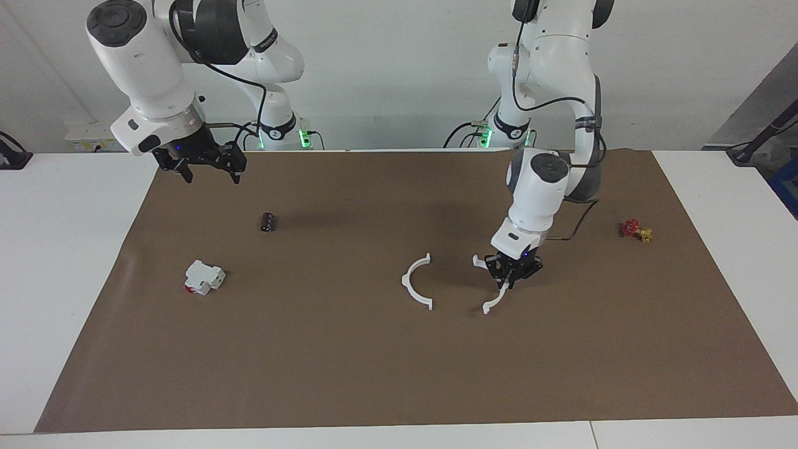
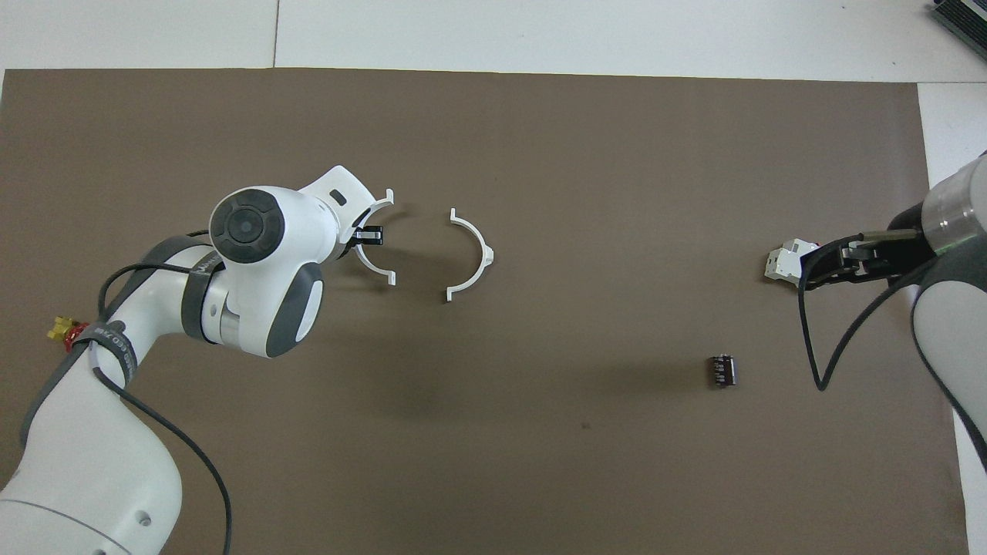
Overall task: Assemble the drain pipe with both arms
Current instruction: 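Carry the held clamp half with the left gripper to the placed half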
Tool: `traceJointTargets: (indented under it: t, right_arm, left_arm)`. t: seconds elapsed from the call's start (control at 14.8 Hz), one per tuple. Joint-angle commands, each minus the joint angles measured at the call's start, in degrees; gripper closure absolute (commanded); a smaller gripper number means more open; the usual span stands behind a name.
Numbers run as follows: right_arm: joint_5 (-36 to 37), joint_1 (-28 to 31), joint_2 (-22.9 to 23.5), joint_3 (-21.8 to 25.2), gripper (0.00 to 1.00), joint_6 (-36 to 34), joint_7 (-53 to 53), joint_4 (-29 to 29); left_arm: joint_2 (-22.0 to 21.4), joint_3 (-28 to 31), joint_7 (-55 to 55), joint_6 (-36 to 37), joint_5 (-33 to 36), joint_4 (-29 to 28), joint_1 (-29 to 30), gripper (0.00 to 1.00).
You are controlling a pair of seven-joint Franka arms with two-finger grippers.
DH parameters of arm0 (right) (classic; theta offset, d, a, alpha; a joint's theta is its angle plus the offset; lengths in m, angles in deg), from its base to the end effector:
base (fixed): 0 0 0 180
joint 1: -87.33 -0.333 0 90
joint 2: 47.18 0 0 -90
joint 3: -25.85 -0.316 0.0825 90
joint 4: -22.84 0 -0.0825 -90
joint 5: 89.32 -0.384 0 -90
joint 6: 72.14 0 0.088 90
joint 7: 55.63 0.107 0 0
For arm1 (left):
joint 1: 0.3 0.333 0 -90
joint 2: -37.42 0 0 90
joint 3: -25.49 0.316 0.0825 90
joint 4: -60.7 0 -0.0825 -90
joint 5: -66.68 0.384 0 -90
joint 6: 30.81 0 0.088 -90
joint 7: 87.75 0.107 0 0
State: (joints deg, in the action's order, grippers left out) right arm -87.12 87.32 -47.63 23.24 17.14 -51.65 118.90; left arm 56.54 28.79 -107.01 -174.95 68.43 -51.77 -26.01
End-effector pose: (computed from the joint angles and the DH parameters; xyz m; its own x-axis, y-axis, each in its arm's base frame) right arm 0.5455 0.0209 0.5782 0.9939 -0.0245 -0.1073 -0.0196 -0.9987 0.0461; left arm 0.5840 -0.2431 0.3263 0.9727 -0.0774 0.2186 -0.0864 -0.9957 0.0322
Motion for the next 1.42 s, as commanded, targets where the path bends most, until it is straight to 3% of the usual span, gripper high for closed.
traceJointTargets:
  t: [0.0, 0.14, 1.36]
  right_arm:
    - [-1.1, 0.9, -1.6, -0.4, 0.0, -0.4, -1.4, 1.3]
    - [-1.1, 0.6, -1.3, -0.4, 0.0, 0.4, -1.3, 1.0]
    - [-1.1, 1.8, -0.6, -0.4, 0.0, 3.0, -5.3, -1.0]
  left_arm:
    - [2.8, 1.4, -6.6, 4.1, 4.7, 5.7, -2.9, 1.0]
    - [4.5, 1.4, -8.2, 6.4, 5.5, 8.3, -4.4, 1.0]
    - [7.0, 1.2, -9.0, 2.8, 10.8, 8.3, -7.0, 1.0]
